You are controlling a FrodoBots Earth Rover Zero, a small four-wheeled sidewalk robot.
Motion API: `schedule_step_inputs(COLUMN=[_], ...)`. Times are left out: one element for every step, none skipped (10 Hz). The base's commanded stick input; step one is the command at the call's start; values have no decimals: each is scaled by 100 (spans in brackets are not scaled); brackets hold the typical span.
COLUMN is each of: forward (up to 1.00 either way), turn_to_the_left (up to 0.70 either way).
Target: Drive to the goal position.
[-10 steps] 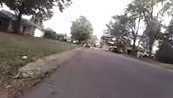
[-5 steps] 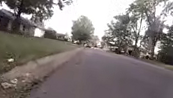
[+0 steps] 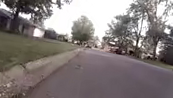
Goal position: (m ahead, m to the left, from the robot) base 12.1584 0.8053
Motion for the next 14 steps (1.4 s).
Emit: schedule_step_inputs(forward=[100,100,100,100,100,100,100,100,100,100,100,100,100,100], turn_to_the_left=[-2,-15,-36,-36,-5,0,0,0,0,0,0,0,0,0])
